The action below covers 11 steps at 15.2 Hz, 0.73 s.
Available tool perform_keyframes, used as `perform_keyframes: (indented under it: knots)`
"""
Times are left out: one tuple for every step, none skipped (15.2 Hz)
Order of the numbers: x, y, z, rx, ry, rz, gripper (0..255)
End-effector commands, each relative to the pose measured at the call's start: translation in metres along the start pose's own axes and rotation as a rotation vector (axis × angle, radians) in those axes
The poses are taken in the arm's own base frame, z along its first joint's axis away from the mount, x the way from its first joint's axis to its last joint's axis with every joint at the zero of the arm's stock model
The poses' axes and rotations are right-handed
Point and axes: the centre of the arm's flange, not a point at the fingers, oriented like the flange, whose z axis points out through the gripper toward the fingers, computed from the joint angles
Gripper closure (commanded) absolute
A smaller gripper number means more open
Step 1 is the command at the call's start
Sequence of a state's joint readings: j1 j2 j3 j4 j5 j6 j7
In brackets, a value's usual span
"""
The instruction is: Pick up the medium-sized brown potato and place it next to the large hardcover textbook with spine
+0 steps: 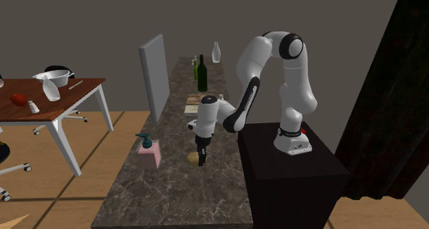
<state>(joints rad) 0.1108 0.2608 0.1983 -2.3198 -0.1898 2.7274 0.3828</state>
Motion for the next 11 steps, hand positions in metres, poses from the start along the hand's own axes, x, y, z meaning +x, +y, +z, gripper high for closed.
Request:
perform_keyframes:
  knots:
    - [0.000, 0.000, 0.000, 0.000, 0.000, 0.000, 255]
    - [0.000, 0.000, 0.000, 0.000, 0.000, 0.000, 255]
    - [0.000, 0.000, 0.000, 0.000, 0.000, 0.000, 255]
    - [0.000, 0.000, 0.000, 0.000, 0.000, 0.000, 255]
    - [0.000, 0.000, 0.000, 0.000, 0.000, 0.000, 255]
    - [0.000, 0.000, 0.000, 0.000, 0.000, 0.000, 255]
    - [0.000, 0.000, 0.000, 0.000, 0.000, 0.000, 255]
    - [0.001, 0.000, -0.005, 0.000, 0.000, 0.000, 255]
    - [0.002, 0.000, -0.010, 0.000, 0.000, 0.000, 255]
    - [0.002, 0.000, -0.016, 0.000, 0.000, 0.000, 255]
    - [0.003, 0.000, -0.021, 0.000, 0.000, 0.000, 255]
